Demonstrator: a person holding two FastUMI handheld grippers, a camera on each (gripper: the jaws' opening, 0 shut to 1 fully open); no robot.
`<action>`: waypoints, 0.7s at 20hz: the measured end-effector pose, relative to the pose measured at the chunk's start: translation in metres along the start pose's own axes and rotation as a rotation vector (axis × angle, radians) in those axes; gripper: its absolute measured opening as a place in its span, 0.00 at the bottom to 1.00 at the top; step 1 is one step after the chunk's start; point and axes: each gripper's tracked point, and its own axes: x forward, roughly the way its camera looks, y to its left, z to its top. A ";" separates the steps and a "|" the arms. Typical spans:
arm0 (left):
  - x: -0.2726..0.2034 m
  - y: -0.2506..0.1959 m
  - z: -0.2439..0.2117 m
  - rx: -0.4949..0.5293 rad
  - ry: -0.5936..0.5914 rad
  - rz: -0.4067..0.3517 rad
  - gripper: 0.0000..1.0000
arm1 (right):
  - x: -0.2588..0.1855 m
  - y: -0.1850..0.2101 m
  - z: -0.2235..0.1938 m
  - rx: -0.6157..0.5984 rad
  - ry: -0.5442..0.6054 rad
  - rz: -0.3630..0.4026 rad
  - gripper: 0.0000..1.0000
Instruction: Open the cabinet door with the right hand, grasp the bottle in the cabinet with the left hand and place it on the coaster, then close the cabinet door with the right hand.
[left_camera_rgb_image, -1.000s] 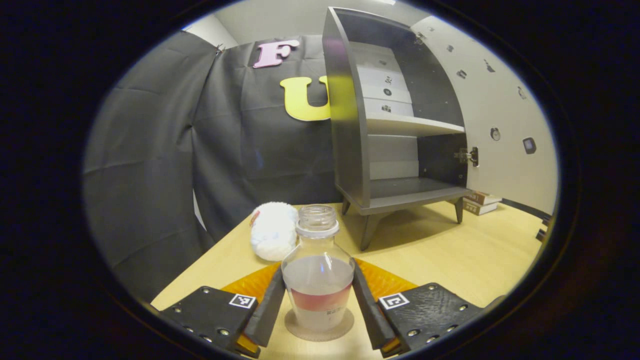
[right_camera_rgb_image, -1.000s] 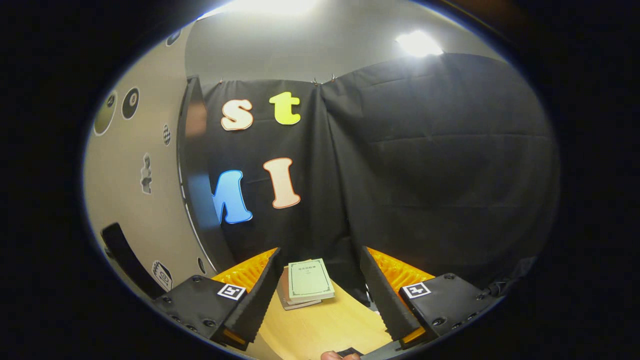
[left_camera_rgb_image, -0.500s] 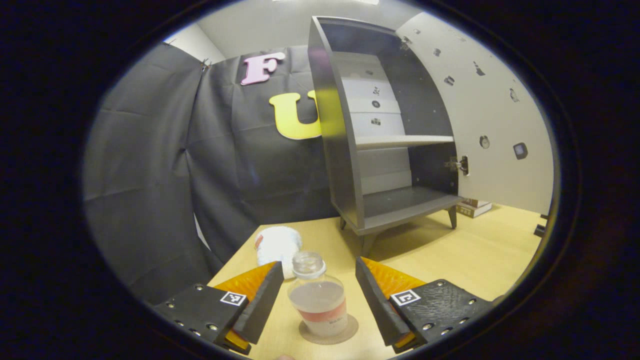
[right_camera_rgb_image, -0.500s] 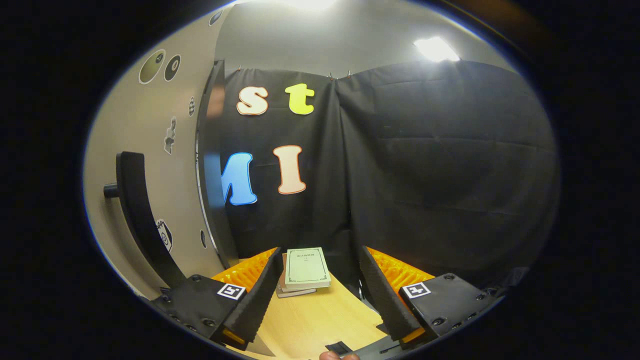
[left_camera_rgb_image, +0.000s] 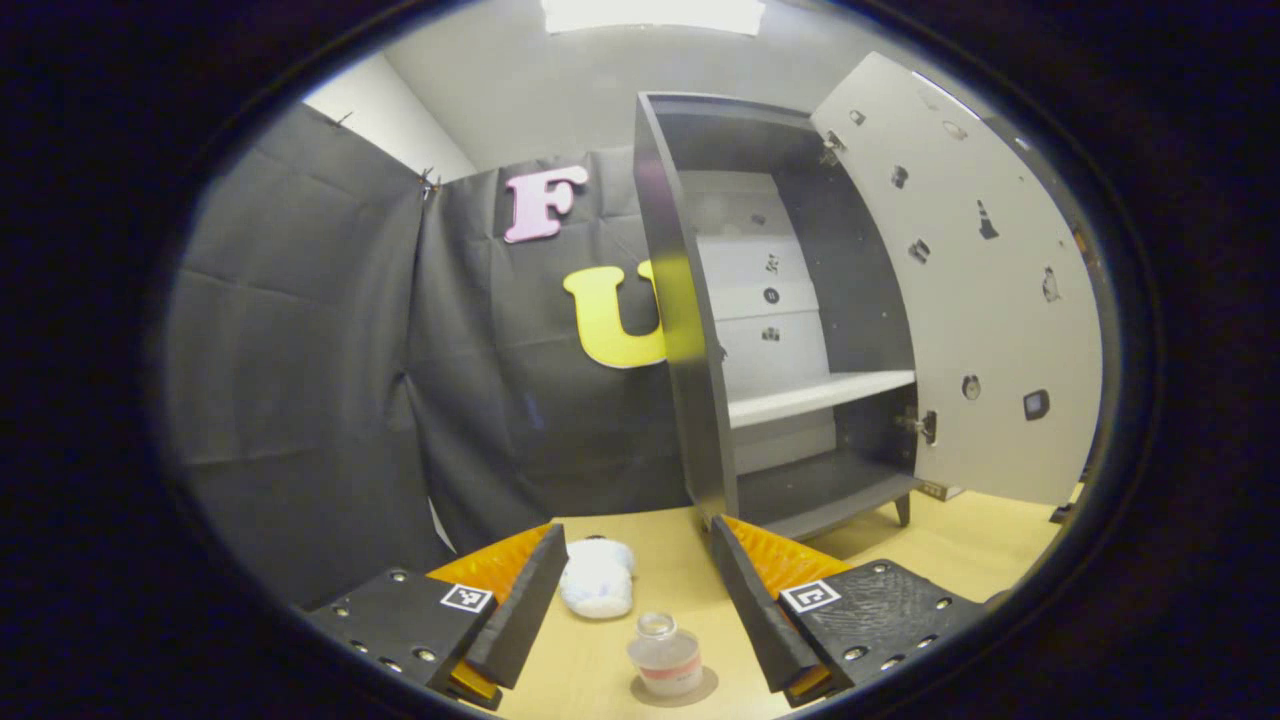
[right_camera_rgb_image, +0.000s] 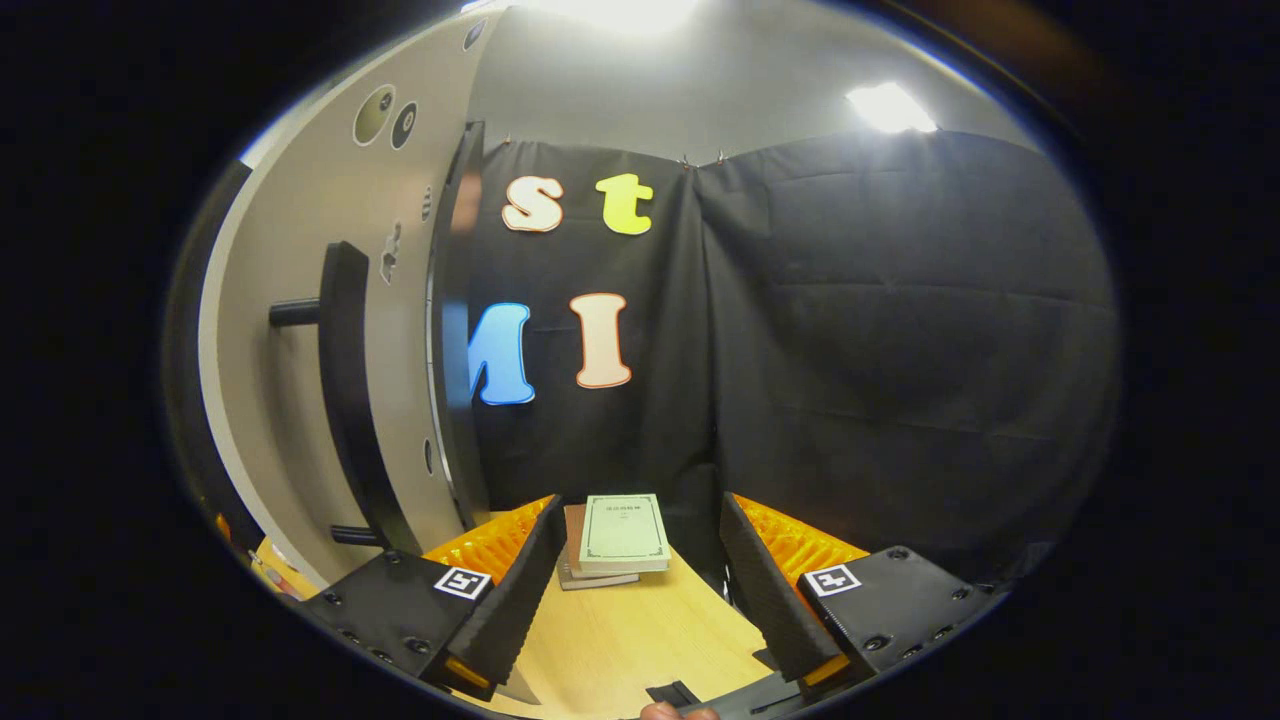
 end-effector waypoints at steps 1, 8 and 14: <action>-0.004 -0.002 0.017 -0.009 -0.008 0.016 0.87 | 0.003 0.003 0.003 -0.019 -0.015 0.026 0.98; -0.028 -0.047 0.108 -0.059 -0.001 0.084 0.87 | 0.029 0.002 0.016 0.037 -0.054 0.163 0.94; -0.035 -0.080 0.156 -0.131 0.034 0.087 0.87 | 0.036 -0.006 0.036 0.097 -0.070 0.267 0.94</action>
